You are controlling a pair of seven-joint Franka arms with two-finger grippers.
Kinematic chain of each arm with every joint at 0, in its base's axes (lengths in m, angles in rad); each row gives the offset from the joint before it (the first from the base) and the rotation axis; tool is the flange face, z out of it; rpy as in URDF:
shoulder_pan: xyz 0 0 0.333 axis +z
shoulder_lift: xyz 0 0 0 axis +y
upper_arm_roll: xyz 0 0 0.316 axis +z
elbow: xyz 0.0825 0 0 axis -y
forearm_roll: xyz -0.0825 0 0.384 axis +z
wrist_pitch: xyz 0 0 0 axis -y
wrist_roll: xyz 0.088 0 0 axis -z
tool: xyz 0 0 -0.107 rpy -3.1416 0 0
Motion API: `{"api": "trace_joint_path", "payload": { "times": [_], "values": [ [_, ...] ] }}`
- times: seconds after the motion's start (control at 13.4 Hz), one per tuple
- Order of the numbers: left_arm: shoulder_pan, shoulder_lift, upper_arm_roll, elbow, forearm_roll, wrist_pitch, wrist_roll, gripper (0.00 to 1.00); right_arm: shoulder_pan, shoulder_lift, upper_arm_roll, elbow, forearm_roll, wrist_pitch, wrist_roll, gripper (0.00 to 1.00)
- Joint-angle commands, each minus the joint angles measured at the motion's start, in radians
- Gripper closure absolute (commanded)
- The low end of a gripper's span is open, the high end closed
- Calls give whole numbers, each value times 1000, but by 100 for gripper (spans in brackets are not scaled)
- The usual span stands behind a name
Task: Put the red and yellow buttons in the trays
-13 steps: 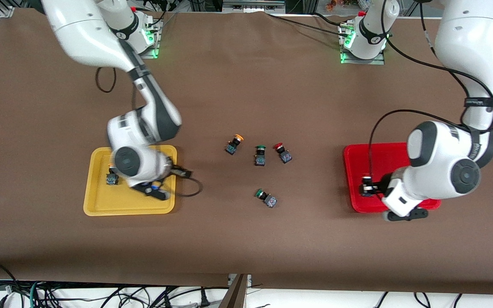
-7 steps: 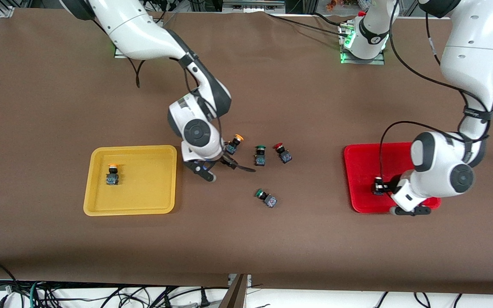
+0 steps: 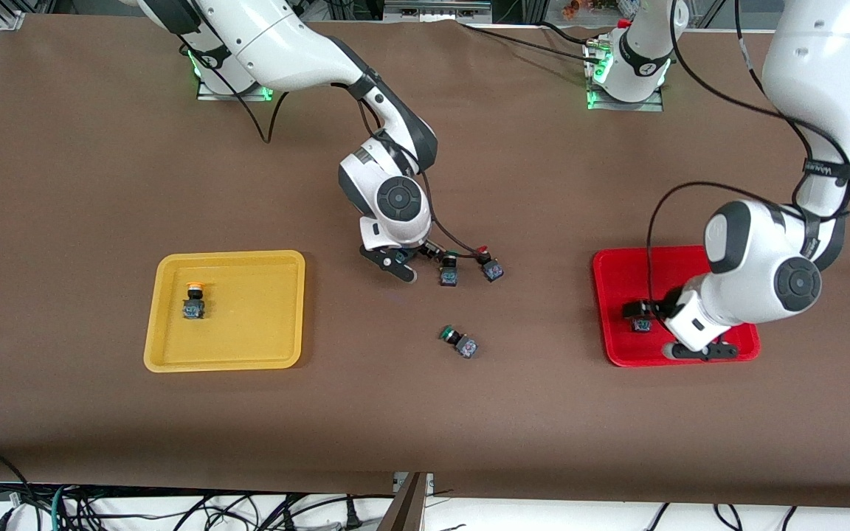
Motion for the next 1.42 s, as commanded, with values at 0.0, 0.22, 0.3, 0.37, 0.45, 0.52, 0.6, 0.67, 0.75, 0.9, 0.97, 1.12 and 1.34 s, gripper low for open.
{"api": "trace_joint_path", "payload": {
  "times": [0.0,0.22,0.3,0.37,0.45,0.52,0.6,0.67,0.75,0.9,0.97,1.12,1.34],
  "values": [
    [-43,-27,-87,-50,9,-32,-247,0,-4,6,-8,-8,-11,25,6,55],
    [-159,20,-95,-62,7,-17,-465,0,-16,2,-19,-8,-16,17,-38,89],
    [-199,40,-93,-62,19,1,-551,0,-32,-4,-33,-7,-16,14,-90,100],
    [-222,58,-93,-64,19,51,-628,0,-50,-17,-43,-7,-14,-4,-129,100],
    [-256,78,-92,-71,24,105,-698,0,-79,-39,-59,-1,-16,-47,-178,100],
    [-290,95,-87,-84,42,169,-745,0,-107,-56,-74,2,-16,-82,-251,100],
    [-301,120,-89,-87,57,238,-789,0,-137,-82,-97,2,-16,-108,-343,100],
    [-304,133,-89,-90,70,274,-815,0,-164,-93,-114,2,-16,-137,-418,100],
    [-322,146,-87,-96,91,280,-840,0,-194,-107,-134,2,-14,-164,-516,100],
    [-336,149,-87,-142,146,290,-875,0,-236,-110,-172,-8,-14,-223,-675,100],
    [-344,157,-87,-142,168,290,-897,8,-262,-103,-174,-22,-14,-240,-730,100],
    [-345,160,-87,-144,197,288,-911,56,-299,-101,-175,-77,-16,-228,-804,100],
    [-318,120,-89,-128,197,226,-911,94,-346,-101,-175,-129,-14,-198,-872,71]
  ]
}}
